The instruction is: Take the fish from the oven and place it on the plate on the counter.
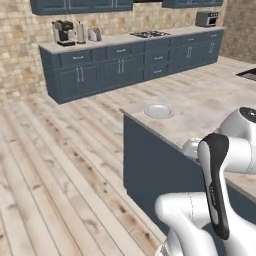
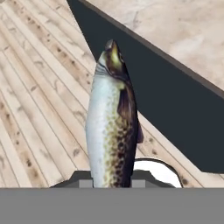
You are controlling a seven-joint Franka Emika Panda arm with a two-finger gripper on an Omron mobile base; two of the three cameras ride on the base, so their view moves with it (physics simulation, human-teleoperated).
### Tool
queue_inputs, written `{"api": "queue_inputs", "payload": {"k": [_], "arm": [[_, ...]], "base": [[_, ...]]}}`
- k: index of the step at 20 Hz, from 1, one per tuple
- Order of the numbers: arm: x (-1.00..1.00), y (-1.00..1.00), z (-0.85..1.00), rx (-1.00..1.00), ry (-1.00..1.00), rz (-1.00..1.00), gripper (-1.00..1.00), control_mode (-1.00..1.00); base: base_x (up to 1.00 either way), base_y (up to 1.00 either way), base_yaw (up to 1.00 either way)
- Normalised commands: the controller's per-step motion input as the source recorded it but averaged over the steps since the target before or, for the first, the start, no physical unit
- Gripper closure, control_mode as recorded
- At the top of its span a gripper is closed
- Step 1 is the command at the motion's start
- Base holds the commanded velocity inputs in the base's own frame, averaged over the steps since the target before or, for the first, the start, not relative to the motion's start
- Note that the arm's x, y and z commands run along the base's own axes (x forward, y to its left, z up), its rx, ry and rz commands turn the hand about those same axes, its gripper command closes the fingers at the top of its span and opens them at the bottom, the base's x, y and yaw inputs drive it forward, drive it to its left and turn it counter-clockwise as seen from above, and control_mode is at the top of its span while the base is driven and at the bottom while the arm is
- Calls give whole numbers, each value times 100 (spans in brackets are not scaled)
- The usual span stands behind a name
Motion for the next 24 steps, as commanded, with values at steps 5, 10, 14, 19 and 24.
{"api": "queue_inputs", "payload": {"k": [5, 10, 14, 19, 24], "arm": [[0, 0, 0, 0, 0, 0, 100, 100], [0, 0, 0, 0, 0, 0, 100, 100], [0, 0, 0, 0, 0, 0, 100, 100], [0, 0, 0, 0, 0, 0, 100, 100], [0, 0, 0, 0, 0, 0, 100, 100]], "base": [[100, 20, -21], [100, 26, -29], [91, 24, -47], [58, 45, -71], [48, 43, -77]]}}
